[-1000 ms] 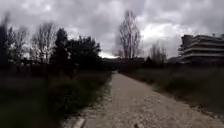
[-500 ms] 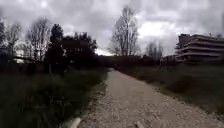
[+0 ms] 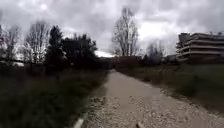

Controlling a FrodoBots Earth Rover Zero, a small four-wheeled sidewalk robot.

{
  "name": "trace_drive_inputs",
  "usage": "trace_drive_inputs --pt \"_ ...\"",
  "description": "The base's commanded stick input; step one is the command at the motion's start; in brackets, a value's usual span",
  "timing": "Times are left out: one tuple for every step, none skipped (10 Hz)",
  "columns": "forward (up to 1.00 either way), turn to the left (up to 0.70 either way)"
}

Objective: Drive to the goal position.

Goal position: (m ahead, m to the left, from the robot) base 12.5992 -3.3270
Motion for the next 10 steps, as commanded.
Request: trace_drive_inputs --pt "0.69 0.0" --pt "0.69 0.0" --pt "0.69 -0.26" --pt "0.69 -0.23" --pt "0.69 -0.06" --pt "0.69 0.0" --pt "0.69 0.0" --pt "0.69 0.0" --pt "0.69 0.0" --pt "0.69 0.0"
